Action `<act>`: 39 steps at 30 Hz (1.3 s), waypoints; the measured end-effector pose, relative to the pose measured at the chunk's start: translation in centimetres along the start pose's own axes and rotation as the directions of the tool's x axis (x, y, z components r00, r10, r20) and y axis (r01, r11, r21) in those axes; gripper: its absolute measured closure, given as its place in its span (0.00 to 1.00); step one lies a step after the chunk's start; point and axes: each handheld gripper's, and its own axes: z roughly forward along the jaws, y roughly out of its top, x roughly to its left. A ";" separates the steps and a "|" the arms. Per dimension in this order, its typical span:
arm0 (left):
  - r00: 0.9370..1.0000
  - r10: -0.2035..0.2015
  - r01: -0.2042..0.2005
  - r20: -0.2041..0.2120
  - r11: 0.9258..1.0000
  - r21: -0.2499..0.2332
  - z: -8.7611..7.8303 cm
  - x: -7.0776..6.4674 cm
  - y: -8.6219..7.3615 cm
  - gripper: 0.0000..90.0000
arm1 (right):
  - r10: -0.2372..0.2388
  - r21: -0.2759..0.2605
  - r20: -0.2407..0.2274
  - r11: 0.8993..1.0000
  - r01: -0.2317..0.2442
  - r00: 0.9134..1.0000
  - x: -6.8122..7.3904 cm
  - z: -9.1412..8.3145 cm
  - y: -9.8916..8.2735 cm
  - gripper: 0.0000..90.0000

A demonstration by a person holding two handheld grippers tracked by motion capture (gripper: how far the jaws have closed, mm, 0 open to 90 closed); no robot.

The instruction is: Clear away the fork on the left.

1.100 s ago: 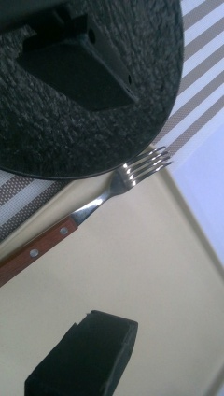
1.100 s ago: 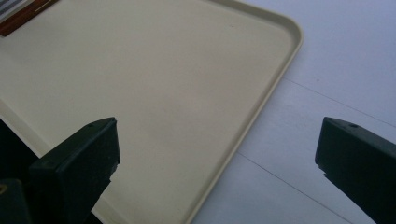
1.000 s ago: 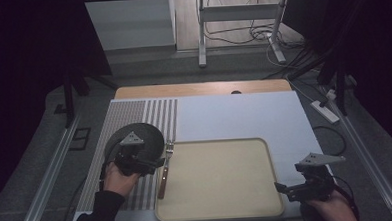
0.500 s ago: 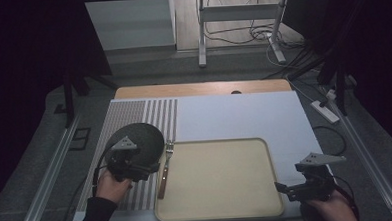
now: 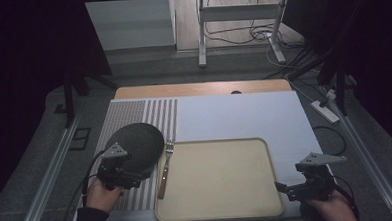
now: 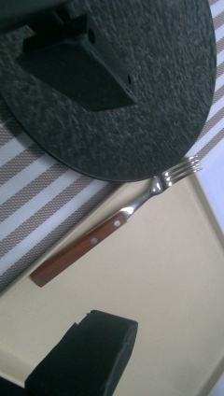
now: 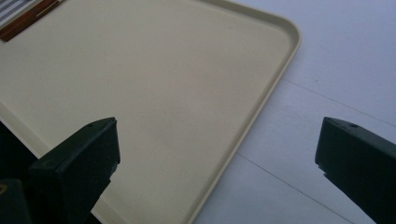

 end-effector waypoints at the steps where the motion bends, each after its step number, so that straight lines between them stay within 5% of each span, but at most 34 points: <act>1: 1.000 -0.002 0.002 -0.003 1.000 -0.002 -0.2 0.0 -0.1 0.00 | 0.001 -0.001 0.002 1.000 -0.001 1.000 0.0 0.0 0.0 0.00; 39: 0.992 -0.081 0.077 -0.101 0.996 -0.041 -6.0 -0.8 -6.0 0.00 | 0.017 -0.002 0.012 1.000 -0.017 1.000 -0.1 0.0 0.0 0.00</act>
